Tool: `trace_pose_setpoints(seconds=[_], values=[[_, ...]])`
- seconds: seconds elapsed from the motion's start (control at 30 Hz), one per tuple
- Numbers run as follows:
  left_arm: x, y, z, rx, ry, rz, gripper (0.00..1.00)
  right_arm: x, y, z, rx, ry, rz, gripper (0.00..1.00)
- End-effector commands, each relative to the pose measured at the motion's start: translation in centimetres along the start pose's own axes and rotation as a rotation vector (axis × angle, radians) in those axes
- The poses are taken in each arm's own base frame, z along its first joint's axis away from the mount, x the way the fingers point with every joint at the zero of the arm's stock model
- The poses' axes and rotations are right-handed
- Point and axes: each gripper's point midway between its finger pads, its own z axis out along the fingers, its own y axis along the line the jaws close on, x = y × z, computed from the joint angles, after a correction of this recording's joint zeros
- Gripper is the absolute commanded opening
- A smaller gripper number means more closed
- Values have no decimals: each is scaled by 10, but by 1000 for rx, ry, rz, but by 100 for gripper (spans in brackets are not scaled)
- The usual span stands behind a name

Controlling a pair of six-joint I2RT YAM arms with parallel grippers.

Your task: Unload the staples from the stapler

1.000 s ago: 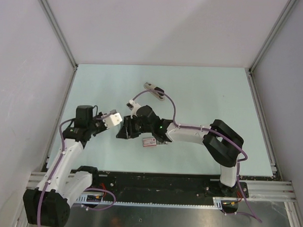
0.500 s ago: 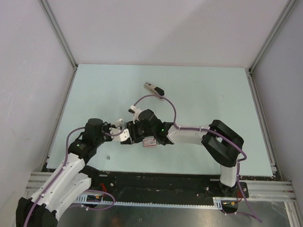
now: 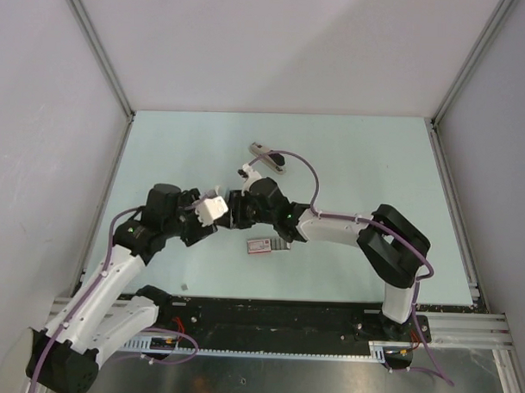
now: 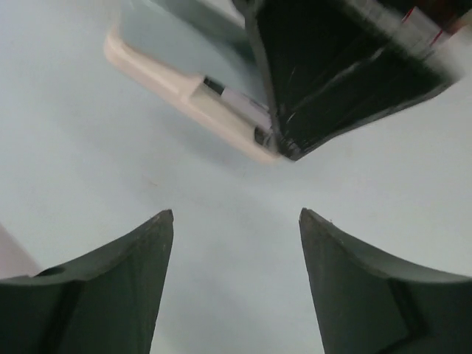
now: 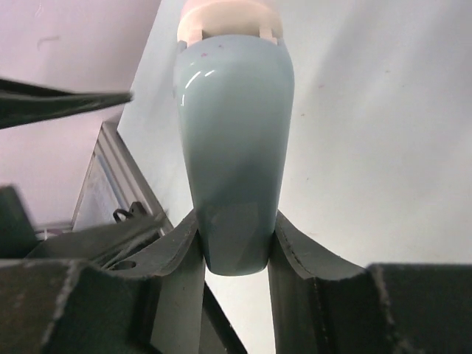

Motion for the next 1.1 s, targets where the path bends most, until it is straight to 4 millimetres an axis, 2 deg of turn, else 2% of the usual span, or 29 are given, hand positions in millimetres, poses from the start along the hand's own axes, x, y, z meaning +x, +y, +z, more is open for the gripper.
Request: trace_pose_setpoints(seconds=[0.0,0.1,0.17,0.37,0.47,0.5,0.57,0.7,0.9,1.0,1.07], values=[[-45,-22,-25,145,-135,-238,77,-41,26,-12,-31,-142,-23,0],[-62,-9,-37,122,-171,-322,87,-35,20,-10,10,-128,-48,0],[-74,10,-47,89,-201,-407,96,-27,15,-6,54,-104,-76,0],[-105,95,-83,-12,-284,-725,99,8,-3,16,279,16,-221,0],[-110,120,-91,-57,-286,-788,99,19,-4,26,353,77,-281,0],[-105,126,-92,-77,-278,-806,99,22,-5,30,378,100,-298,0],[-96,130,-90,-98,-259,-836,99,31,-10,38,436,157,-336,0],[-83,126,-89,-97,-250,-902,99,46,-21,51,539,244,-390,0],[-79,129,-97,-116,-268,-946,100,52,-29,61,586,307,-389,0],[-71,135,-98,-149,-254,-989,99,53,-36,65,597,339,-389,1],[-63,141,-96,-191,-232,-1029,100,53,-38,67,591,356,-400,4]])
